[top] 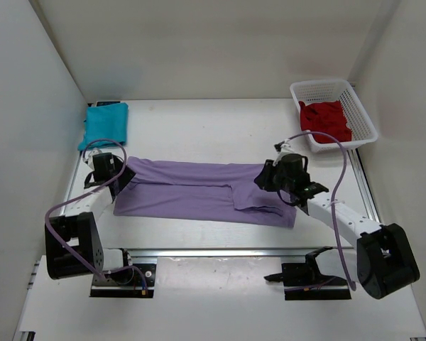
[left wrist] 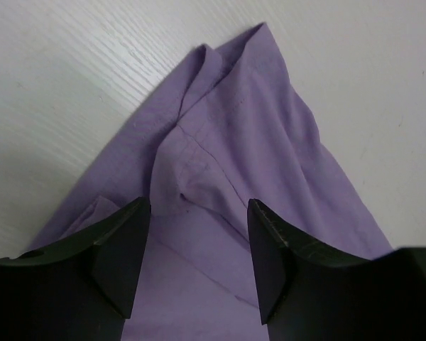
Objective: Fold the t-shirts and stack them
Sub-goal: Fold the other side of the tshirt into a rectangle
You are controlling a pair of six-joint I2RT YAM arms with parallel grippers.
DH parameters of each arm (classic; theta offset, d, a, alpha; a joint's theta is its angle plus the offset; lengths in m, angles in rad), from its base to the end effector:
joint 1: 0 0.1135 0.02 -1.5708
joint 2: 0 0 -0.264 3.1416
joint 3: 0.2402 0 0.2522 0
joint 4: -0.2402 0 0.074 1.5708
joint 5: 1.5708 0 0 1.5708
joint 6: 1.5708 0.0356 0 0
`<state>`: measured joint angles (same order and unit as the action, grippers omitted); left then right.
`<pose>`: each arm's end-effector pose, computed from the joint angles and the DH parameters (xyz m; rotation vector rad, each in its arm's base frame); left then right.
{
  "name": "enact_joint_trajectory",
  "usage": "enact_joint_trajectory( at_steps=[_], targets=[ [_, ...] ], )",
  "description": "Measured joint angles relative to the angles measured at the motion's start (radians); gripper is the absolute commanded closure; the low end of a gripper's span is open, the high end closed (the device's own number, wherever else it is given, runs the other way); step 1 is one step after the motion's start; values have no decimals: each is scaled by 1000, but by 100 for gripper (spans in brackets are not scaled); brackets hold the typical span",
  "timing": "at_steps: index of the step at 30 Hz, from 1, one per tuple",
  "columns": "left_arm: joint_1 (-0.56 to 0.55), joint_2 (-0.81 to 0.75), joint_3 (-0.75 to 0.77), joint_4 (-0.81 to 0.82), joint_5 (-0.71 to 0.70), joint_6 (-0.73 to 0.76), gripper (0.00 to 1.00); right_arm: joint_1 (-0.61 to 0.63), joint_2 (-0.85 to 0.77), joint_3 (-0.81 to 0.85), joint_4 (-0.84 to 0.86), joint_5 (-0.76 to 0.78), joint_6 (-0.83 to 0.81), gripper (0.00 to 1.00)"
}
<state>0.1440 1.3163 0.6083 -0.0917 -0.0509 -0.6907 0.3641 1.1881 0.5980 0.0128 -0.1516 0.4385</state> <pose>0.2521 0.0384 0.1767 -0.9865 2.1643 -0.2023 0.2315 0.0940 0.2124 -0.0087 2.2077 0.6213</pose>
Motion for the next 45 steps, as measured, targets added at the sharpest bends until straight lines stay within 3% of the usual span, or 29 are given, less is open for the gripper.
enact_joint_trajectory(
  at_steps=[2,11,12,16,18,20,23,27,33,35,38,45],
  targets=[
    [-10,16,0,2,7,-7,39,71,11,5,-23,9,-25,80],
    [-36,81,0,8,13,-14,96,262,175,44,-70,47,-73,82],
    [-37,84,0,10,14,-14,99,271,177,43,-71,50,-72,82],
    [-43,73,0,10,12,-9,100,283,171,23,-55,60,-69,81],
    [-47,47,0,10,0,-7,87,282,163,7,-58,64,-67,81],
    [-48,12,-4,21,-13,-5,64,281,156,0,-58,64,-68,81],
    [-46,-8,-6,45,-15,-14,54,281,143,-6,-57,65,-68,81],
    [-52,44,4,45,-18,-21,56,275,127,-26,-37,62,-63,80],
    [-73,127,28,40,-19,-34,65,274,117,-39,-19,57,-54,80],
    [-84,132,29,41,-19,-40,82,276,117,-39,-15,55,-50,80],
    [-93,133,29,40,-18,-40,99,276,117,-41,-8,53,-46,80],
    [-108,62,-5,21,-17,-34,100,261,117,-43,-5,47,-46,80]
  ],
)
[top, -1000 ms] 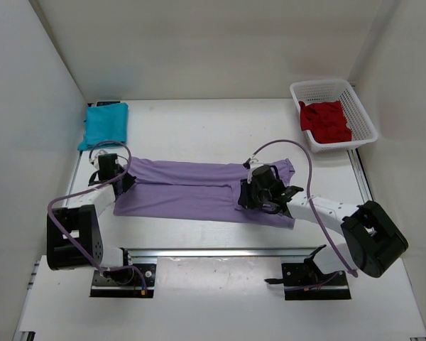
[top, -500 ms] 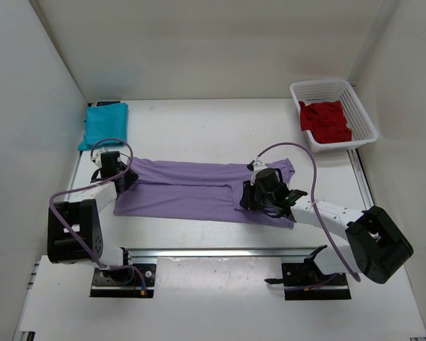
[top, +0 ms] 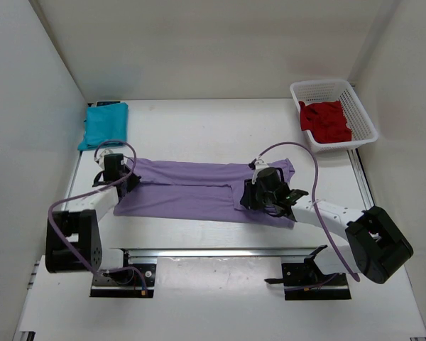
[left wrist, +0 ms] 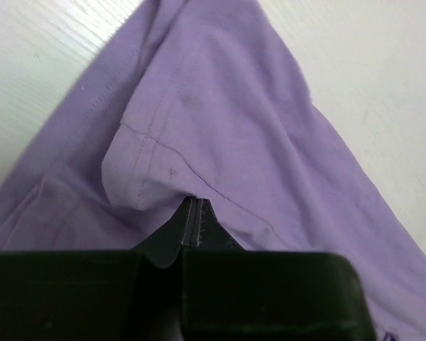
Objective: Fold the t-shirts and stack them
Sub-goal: Fold the other side of the tshirt into a rectangle
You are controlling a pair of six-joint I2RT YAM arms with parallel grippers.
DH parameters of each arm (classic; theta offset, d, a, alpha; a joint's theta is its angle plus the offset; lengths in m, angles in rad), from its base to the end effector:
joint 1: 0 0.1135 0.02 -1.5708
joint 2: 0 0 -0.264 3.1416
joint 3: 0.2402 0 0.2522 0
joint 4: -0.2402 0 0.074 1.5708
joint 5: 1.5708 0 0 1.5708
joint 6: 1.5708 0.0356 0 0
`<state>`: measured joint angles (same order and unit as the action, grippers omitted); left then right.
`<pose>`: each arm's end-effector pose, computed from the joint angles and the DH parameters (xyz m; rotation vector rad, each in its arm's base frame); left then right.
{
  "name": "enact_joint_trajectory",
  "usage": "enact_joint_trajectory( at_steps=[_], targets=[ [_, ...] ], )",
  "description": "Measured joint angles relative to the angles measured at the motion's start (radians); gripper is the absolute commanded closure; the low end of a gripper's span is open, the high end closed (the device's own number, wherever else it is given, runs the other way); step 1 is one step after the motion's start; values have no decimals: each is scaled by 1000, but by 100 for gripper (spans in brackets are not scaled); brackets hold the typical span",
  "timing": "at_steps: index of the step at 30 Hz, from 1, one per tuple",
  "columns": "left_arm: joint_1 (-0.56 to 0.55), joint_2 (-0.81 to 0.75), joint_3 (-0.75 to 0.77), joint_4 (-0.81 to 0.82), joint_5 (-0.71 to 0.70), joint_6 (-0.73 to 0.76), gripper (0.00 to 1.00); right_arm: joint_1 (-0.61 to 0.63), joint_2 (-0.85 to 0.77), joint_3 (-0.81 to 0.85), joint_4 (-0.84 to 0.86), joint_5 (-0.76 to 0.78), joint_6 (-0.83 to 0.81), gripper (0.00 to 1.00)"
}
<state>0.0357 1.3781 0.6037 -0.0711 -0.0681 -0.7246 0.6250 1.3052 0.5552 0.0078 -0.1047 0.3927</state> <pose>0.2589 0.0117 0.1623 -0.9296 2.2420 -0.2331 0.2018 0.1501 0.1712 -0.3322 2.3711 0.6223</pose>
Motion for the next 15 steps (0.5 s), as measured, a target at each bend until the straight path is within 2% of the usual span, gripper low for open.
enact_joint_trajectory(
  at_steps=[4,9,11,15],
  targets=[
    [-23,-132,-40,-20,-1,3,99,0,0,-6,2,1,1,80],
    [-64,-224,-118,-27,0,9,69,1,0,-47,8,-1,12,79],
    [-66,-225,-164,-33,9,6,68,1,0,-59,8,-2,18,80],
    [-48,-225,-220,-61,27,0,72,2,2,-68,13,-4,26,80]
  ],
)
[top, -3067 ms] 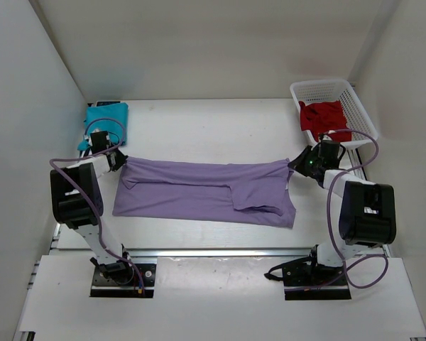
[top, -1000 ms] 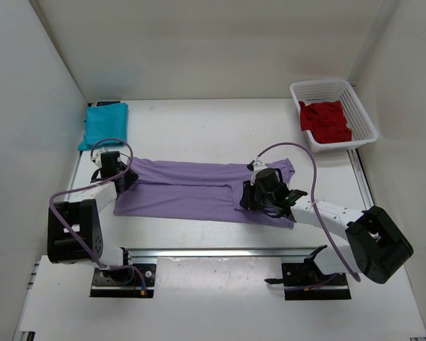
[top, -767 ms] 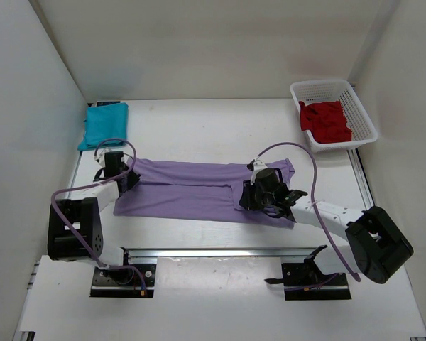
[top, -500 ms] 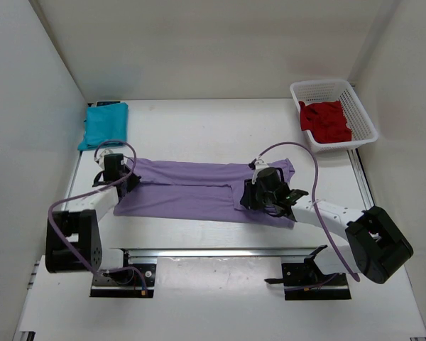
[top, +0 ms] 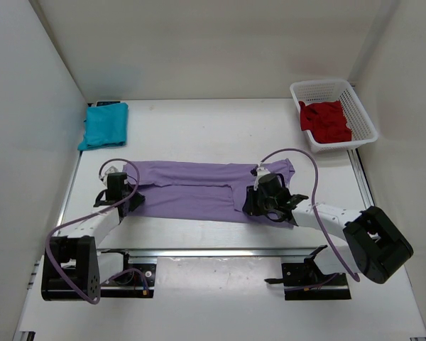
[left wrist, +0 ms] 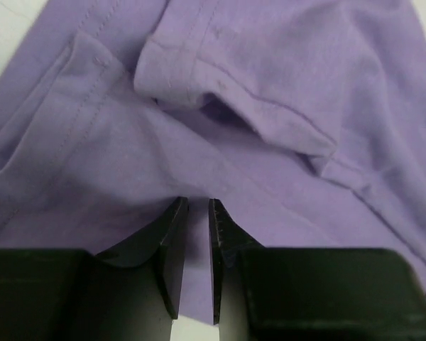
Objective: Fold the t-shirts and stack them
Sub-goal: Fold the other side of the tshirt into a rectangle
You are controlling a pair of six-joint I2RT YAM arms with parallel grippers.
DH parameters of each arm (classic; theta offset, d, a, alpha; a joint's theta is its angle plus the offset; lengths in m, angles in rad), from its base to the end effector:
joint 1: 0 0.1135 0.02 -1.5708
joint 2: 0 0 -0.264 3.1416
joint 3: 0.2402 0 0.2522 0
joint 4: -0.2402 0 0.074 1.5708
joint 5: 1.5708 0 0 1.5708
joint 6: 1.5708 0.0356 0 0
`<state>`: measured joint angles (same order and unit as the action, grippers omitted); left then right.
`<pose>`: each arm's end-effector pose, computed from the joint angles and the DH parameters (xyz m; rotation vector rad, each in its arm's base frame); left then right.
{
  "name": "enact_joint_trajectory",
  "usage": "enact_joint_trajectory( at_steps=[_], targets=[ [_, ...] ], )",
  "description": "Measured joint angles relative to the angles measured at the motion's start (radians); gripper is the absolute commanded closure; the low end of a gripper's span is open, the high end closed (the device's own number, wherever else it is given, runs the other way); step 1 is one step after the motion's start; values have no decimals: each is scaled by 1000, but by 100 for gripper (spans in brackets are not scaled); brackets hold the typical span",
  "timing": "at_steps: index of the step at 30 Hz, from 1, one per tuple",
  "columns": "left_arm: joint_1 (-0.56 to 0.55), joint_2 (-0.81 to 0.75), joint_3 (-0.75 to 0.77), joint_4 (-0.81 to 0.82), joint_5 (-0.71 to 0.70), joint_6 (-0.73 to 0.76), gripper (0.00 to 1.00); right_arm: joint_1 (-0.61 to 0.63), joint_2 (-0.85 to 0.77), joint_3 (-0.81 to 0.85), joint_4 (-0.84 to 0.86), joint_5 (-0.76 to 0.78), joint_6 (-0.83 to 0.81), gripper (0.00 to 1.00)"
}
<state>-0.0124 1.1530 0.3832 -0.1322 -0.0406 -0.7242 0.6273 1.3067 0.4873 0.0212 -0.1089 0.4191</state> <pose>0.1985 -0.0010 0.1414 -0.8843 2.3286 -0.2644 0.1908 0.1431 0.1520 -0.3091 2.4354 0.6147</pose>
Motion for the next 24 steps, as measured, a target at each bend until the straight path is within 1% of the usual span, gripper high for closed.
enact_joint_trajectory(
  at_steps=[3,6,8,10,12,15,18,19,22,24],
  targets=[
    [3,-23,2,-9,0,0,75,1,-1,-4,8,-2,4,81],
    [-20,-78,19,-27,-10,-3,78,8,-18,-4,-13,-4,7,80],
    [-45,-104,52,-22,-21,-10,77,12,-56,-4,-42,-21,10,79],
    [-60,-97,91,1,-25,-17,77,3,-111,-4,-58,-46,15,78],
    [-61,-55,125,44,-22,-25,78,-22,-175,-3,-63,-61,19,78],
    [-25,45,142,106,-13,-43,80,-88,-216,3,-56,-76,19,83],
    [21,155,153,140,-7,-54,80,-155,-159,19,-47,-89,2,97],
    [31,179,156,145,-3,-56,80,-167,-129,26,-43,-88,-3,99],
    [45,238,179,148,2,-56,84,-169,-43,29,-28,-87,-8,100],
    [39,251,188,152,11,-51,84,-165,-21,21,-15,-87,-6,100]
  ],
)
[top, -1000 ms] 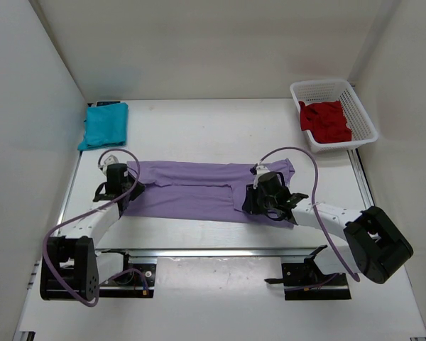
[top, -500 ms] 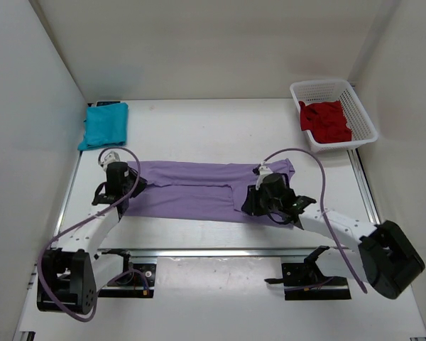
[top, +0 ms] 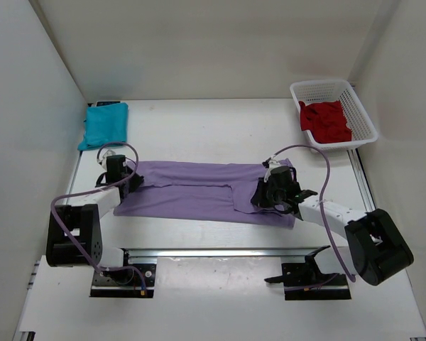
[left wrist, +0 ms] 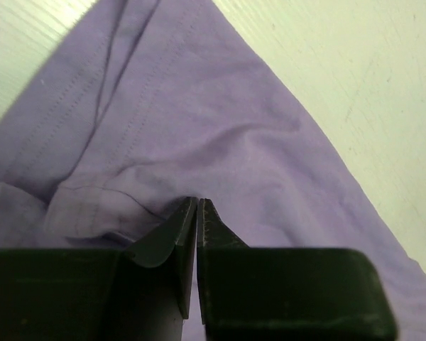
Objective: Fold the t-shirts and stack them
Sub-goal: Fold the other side of the tshirt into a rectangle
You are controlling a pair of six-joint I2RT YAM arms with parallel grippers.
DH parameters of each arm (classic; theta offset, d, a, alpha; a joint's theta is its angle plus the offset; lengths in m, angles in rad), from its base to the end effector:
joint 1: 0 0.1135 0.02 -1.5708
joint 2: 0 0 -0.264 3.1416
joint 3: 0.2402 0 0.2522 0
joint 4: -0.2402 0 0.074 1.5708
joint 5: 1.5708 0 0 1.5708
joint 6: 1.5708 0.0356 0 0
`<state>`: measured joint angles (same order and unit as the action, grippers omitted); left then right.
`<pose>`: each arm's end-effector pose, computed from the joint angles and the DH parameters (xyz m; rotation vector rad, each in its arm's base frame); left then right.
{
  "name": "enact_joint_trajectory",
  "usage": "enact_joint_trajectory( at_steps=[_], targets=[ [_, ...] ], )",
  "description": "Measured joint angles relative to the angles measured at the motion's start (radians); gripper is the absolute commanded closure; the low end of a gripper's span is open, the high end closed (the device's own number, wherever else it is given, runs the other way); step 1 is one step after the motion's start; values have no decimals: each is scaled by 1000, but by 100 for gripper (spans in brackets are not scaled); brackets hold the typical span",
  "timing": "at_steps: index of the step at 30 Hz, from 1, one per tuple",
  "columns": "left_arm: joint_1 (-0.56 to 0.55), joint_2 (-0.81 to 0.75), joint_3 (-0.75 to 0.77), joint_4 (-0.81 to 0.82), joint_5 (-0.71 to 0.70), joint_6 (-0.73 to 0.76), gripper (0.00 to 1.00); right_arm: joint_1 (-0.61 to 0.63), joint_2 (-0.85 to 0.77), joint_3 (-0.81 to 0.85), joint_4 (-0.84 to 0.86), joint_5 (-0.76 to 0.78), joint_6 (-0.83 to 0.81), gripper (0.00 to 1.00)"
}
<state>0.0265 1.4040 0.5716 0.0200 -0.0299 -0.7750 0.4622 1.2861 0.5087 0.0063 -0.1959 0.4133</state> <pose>0.2607 0.0080 0.1535 -0.9520 2.2102 -0.3171 0.2123 0.1135 0.1619 -0.1595 2.4149 0.6484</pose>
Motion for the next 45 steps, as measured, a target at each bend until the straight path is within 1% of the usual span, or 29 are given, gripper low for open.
enact_joint_trajectory(
  at_steps=[5,8,12,14,16,18,21,23,25,27,29,33,39,43,45],
  targets=[
    [0,-31,-55,16,6,3,85,24,14,-39,48,3,11,100],
    [20,-52,-119,18,9,-5,85,62,19,-64,67,10,28,100],
    [39,-94,-163,43,12,-16,84,108,2,-82,82,29,46,100],
    [43,-100,-174,61,14,-29,84,112,-19,-95,76,32,54,98],
    [38,-110,-180,66,14,-40,83,113,-57,-100,42,32,58,92],
    [-3,-142,-179,63,0,-45,82,109,-124,-100,-8,35,58,87],
    [-115,-224,-152,54,-38,-29,81,68,-279,-100,-68,26,58,86],
    [-164,-264,-124,70,-38,-23,80,12,-370,-104,-86,23,58,88],
    [-174,-277,-110,100,-37,-23,82,-52,-438,-125,-88,21,61,92],
    [-172,-258,-109,124,-31,-24,83,-109,-464,-161,-91,18,66,94],
    [-173,-212,-109,134,-16,-29,83,-135,-458,-195,-102,20,79,98],
    [-223,-147,-111,138,3,-39,83,-102,-434,-235,-171,32,106,100],
    [-384,-140,-111,167,26,-38,82,-42,-517,-278,-219,50,165,100],
    [-410,-135,-115,187,46,-38,80,-17,-555,-343,-200,56,228,100],
    [-410,-134,-116,189,64,-37,79,-27,-564,-351,-197,52,243,100]
  ],
)
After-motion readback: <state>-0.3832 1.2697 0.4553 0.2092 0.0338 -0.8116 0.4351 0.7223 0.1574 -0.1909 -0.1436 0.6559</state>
